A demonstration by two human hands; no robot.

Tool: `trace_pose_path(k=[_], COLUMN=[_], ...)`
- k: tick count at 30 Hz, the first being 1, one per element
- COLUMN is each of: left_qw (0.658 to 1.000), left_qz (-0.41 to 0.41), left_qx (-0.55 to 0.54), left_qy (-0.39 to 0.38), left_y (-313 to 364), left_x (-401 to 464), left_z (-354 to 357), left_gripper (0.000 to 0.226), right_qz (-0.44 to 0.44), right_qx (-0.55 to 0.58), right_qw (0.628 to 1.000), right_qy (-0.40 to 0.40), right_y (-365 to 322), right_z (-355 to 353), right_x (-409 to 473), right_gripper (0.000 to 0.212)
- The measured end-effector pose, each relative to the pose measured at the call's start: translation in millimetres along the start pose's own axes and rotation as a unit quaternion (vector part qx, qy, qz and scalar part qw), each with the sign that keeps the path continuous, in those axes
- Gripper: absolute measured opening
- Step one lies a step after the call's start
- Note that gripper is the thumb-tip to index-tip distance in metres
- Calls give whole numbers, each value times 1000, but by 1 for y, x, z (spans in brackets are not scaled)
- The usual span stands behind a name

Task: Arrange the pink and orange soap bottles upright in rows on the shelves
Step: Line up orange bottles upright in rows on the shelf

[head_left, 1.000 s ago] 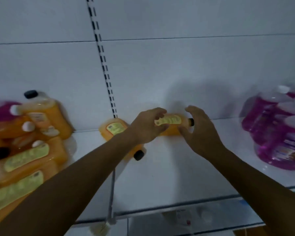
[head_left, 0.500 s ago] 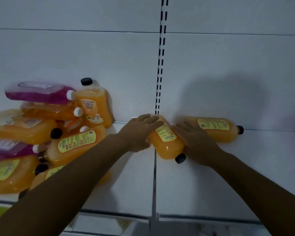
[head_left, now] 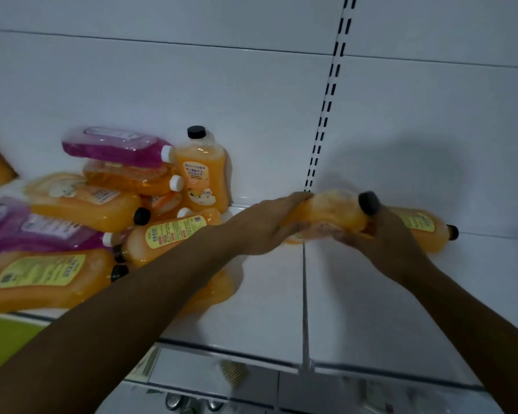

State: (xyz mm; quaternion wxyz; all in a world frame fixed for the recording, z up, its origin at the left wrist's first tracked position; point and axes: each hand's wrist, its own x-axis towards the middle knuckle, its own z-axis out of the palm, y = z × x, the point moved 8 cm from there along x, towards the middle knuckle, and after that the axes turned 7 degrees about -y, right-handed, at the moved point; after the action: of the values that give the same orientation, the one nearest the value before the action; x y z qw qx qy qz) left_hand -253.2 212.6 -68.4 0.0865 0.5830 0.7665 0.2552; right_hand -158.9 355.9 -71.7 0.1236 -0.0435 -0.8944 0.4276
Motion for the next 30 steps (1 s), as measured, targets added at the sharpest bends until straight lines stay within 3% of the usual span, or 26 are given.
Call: trace_pose_path(k=[3, 6, 12, 19, 25, 30], left_qw=[986, 970, 947, 914, 886, 884], left_qz=[-25, -65, -138, -220, -250, -251], left_qx=[-160, -212, -185, -139, -156, -131], left_qy=[45, 97, 223, 311, 358, 372], left_y=[10, 17, 11, -13, -56, -100], left_x=[-17, -47, -137, -270, -373, -444], left_z=[-16, -32, -71, -114, -156, -204], left_gripper=[45, 42, 43, 34, 40, 49], right_qz=[-43, -90, -147, -177, -198, -204], right_qx=[101, 123, 213, 239, 232, 227], right_qw=[993, 988, 965, 946, 936, 932], right_qy=[38, 26, -41, -130, -175, -196], right_y=[-37, -74, -135, -219, -297, -362], right_z=[1, 18, 80, 190, 285, 360], right_x=[3, 8, 21, 30, 47, 72], right_gripper=[46, 48, 61, 47, 48, 48])
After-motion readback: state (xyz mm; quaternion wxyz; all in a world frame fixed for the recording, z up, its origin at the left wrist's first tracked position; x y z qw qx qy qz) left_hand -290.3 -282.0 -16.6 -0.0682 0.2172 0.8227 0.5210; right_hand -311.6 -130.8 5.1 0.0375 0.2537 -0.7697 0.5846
